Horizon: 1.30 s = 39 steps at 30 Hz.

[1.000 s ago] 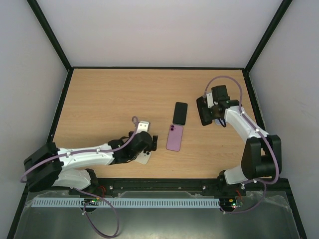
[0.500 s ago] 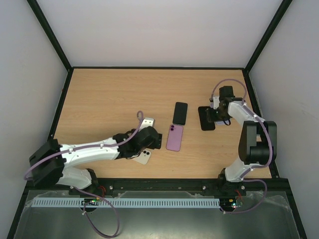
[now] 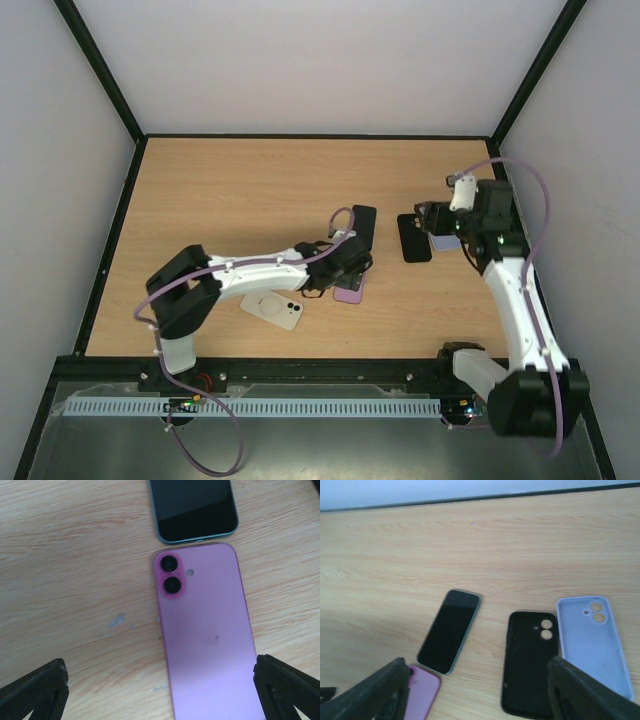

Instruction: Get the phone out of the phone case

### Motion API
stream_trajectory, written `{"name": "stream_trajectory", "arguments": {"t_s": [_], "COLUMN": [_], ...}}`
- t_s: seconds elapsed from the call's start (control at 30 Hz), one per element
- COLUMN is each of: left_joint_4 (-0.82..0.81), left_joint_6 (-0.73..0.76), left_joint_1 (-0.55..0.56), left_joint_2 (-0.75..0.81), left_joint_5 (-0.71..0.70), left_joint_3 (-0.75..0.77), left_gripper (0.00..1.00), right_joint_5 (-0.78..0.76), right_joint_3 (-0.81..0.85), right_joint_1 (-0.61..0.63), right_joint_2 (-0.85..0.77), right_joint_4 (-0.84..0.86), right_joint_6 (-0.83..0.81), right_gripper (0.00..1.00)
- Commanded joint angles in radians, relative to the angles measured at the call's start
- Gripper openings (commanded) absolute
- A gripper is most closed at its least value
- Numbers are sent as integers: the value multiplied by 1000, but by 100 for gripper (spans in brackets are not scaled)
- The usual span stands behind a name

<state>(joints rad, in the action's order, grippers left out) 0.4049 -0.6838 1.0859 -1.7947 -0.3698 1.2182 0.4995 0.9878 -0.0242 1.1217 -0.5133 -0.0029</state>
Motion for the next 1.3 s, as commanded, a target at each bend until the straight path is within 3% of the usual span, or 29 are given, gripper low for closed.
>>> {"name": "stream_trajectory", "arguments": {"t_s": [0.0,0.07,0.13,0.27,0.6,0.77,1.0,1.17,1.27], "left_joint_4": [201,258,275,275,382,399,386,276,160], "left_joint_6": [-2,-2,16,34,-5,-10,25,52,58], "left_joint_1": [6,6,5,5,-3,-14,-31,-61,-77], "left_joint_2": [-128,-194,-240,-302,-434,-447,-415,-314,-218], "left_joint_5": [-3,13,59,150,184,208,253,330,365], "left_joint_3": [157,223,266,329,447,443,411,268,160], "left_gripper": [100,100,100,100,100,95,79,68,67], "right_joint_5": [12,-51,-96,-55,-36,-28,-10,1,7], "right_joint_3": [-230,-299,-262,-260,-272,-273,-278,-288,-291], "right_joint_1": [0,0,0,0,0,0,0,0,0], "right_joint_2": [-163,-199,-183,-178,-218,-237,-269,-286,-286], "right_joint_4": [232,306,276,280,268,262,254,257,260], "right_joint_6": [144,130,112,115,99,97,97,99,100], "right_gripper": [78,83,86,88,89,89,89,89,89]}}
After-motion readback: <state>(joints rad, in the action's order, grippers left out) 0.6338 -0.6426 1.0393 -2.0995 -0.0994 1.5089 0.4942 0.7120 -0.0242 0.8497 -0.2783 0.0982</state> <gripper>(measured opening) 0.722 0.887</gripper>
